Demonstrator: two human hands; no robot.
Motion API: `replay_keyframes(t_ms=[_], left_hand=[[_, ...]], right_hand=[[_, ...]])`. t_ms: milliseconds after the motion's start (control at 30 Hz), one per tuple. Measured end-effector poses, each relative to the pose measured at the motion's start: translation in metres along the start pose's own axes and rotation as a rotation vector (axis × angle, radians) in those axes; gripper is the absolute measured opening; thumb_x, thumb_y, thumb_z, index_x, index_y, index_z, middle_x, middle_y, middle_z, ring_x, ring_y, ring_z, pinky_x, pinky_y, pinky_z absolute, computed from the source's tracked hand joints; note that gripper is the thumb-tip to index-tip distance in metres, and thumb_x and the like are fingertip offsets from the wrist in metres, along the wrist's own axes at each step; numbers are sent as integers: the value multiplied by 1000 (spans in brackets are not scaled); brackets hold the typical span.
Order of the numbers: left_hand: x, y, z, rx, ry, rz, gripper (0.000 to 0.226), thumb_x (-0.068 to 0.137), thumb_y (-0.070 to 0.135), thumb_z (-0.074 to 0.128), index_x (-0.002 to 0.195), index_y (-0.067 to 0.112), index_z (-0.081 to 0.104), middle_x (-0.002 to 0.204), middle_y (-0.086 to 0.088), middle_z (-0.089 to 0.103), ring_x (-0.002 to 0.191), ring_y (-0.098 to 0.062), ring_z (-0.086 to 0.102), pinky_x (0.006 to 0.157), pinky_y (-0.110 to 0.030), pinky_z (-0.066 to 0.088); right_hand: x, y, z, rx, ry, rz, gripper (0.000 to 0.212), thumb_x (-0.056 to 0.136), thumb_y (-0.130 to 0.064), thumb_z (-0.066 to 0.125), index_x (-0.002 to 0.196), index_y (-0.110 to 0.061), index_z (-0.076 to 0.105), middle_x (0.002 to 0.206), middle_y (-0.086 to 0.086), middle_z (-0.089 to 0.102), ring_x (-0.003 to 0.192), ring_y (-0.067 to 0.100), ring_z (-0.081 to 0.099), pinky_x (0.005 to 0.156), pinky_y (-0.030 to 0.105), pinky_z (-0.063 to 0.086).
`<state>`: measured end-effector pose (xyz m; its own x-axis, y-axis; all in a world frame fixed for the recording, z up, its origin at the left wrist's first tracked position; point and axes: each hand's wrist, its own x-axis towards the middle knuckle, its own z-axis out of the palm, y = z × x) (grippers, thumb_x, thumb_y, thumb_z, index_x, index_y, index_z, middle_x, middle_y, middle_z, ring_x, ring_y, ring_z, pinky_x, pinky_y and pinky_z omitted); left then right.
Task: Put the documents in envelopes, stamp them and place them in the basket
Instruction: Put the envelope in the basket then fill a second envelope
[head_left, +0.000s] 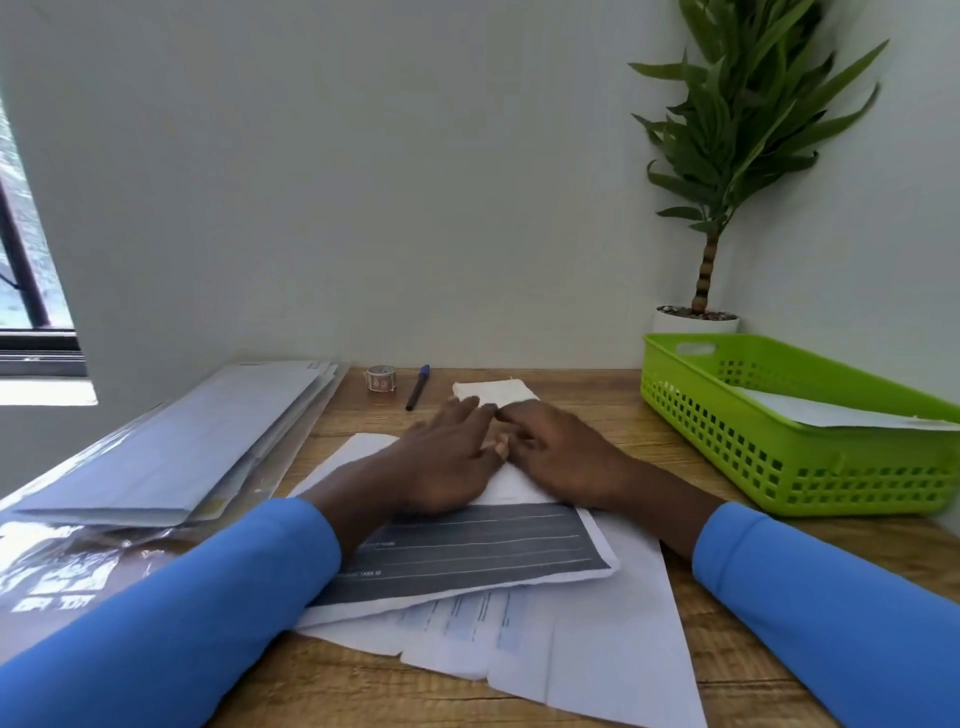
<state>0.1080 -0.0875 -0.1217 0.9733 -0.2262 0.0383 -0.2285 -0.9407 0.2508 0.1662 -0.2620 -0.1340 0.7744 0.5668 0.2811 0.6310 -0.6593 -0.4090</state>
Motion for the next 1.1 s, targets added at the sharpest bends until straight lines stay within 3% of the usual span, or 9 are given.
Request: replay_keyframes(t_ms=[133,300,400,500,633,767,867,967,1100], left_hand=[[-1,3,3,117,-132,-88,71,104,61,11,163,24,-5,171,4,-13,156,-13,-17,127,-49,-7],[-13,-13,-2,160,-146,-143,87,94,77,9,163,27,-9,170,5,-17,156,-14,-18,126,-52,-7],[-21,-23,-4,151,-97,-196,97,86,85,10,164,28,-2,171,1,-12,157,-17,-12,127,-51,-3],[-27,-27,-13,123,-29,-140,93,84,86,23,161,32,20,172,-2,5,158,-21,6,127,-47,11],[-28,-29,-24,40,31,-23,78,84,78,50,148,35,46,166,5,28,151,-16,26,118,-38,25],[-25,-29,-24,29,63,32,64,82,75,60,132,36,54,138,14,52,122,-7,48,97,-29,38],[-24,-33,-23,-61,129,51,58,76,75,69,120,42,50,119,19,59,105,-6,58,90,-33,50],[-26,-32,-25,-115,299,76,60,76,56,81,125,40,49,105,21,60,101,-10,60,86,-34,49],[-28,-31,-38,96,644,207,38,84,34,78,119,31,65,102,10,72,92,-19,67,83,-34,50]], right_hand=[[0,-6,-1,-316,-291,80,54,110,-35,22,161,-18,16,171,0,5,157,16,-2,126,46,0],[-1,-1,-4,-393,-339,223,66,106,-52,9,162,-19,-3,170,-1,-14,155,16,-19,124,52,-10],[-1,4,-7,-353,-301,203,67,106,-54,15,162,-18,10,171,1,-6,157,19,-12,125,54,-3],[-5,4,-17,-223,-173,44,59,101,-60,37,146,-24,47,162,0,31,152,21,24,122,49,23],[-7,-1,-27,-59,-147,11,54,83,-63,69,121,-24,65,121,-8,60,112,11,55,97,34,48],[-2,-2,-29,3,-134,-13,37,78,-57,78,88,-22,69,90,-3,69,84,15,61,74,35,49],[-5,-2,-29,51,-81,-58,31,77,-49,82,87,-25,65,87,-7,67,79,8,60,71,30,48],[-6,-2,-28,157,52,-133,37,72,-36,88,97,-32,60,96,-12,66,90,5,63,78,29,52],[-7,-7,-36,159,275,-236,51,77,-18,82,120,-33,59,103,-8,67,96,8,64,82,25,51]])
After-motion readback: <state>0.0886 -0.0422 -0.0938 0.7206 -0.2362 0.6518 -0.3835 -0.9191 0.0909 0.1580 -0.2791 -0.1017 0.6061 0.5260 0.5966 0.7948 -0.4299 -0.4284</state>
